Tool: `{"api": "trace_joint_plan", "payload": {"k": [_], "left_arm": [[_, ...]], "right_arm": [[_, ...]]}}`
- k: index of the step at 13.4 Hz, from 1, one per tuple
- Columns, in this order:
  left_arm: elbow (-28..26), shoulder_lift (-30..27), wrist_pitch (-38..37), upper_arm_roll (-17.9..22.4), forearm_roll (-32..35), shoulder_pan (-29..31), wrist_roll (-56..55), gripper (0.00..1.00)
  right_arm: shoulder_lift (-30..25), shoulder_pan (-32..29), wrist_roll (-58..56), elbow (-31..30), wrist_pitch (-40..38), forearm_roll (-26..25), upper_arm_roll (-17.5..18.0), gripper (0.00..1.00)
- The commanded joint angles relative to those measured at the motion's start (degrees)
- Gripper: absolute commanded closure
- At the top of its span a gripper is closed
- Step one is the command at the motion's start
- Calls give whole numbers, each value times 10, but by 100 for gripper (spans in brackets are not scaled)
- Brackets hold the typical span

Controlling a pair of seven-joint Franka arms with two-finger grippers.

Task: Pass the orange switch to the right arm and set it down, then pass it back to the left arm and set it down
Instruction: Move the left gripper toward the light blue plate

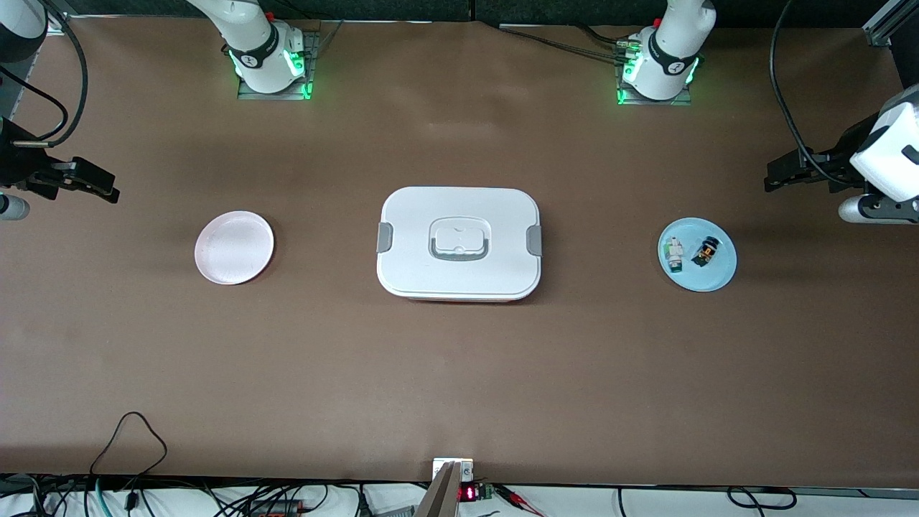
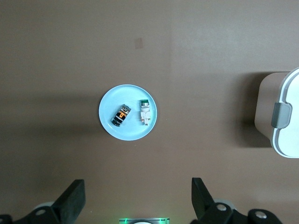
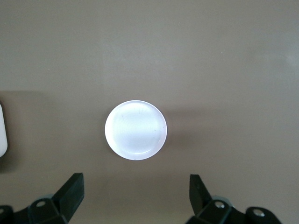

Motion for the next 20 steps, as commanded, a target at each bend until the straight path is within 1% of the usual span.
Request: {"api": "trace_joint_plan", "payload": {"k": [1, 6, 7, 9, 11, 14, 15, 16, 17, 18, 19, 20], "left_arm": [[4, -3, -9, 0, 11, -6, 1, 0], [0, 1, -10, 4, 11, 1, 3, 0], [-3, 9, -10, 6, 11, 1, 1, 0], [-7, 34, -36, 10, 11, 5, -2, 0], [-23, 60, -34, 10, 11, 15, -7, 0], [-31, 108, -35, 10, 10, 52, -9, 0], [-48, 115, -31, 11, 11, 59, -9, 0], [-52, 124, -32, 11, 11, 64, -11, 0], [-57, 133, -30, 12, 26, 66, -15, 0], [-59, 144, -26, 11, 67, 65, -22, 0], [-77, 146, 2, 11, 76, 61, -78, 0], [-108, 140, 49, 9, 76, 66, -167, 0]], "right_arm": [[-1, 8, -5, 6, -11, 1, -2, 0], [0, 11, -6, 6, -10, 1, -2, 0], [0, 11, -6, 6, -10, 2, -2, 0], [-1, 10, -6, 6, -10, 2, -2, 0], [-1, 11, -6, 6, -10, 2, -2, 0], [-2, 12, -3, 6, -10, 2, -2, 0], [-3, 11, -3, 7, -10, 2, -2, 0], [-2, 10, 2, 6, -10, 4, -3, 0], [-1, 7, 4, 6, -10, 8, -4, 0], [-1, 7, 1, 6, -10, 8, -4, 0], [-1, 8, 5, 6, -10, 8, -4, 0], [-1, 8, 5, 6, -10, 8, -4, 0]]}}
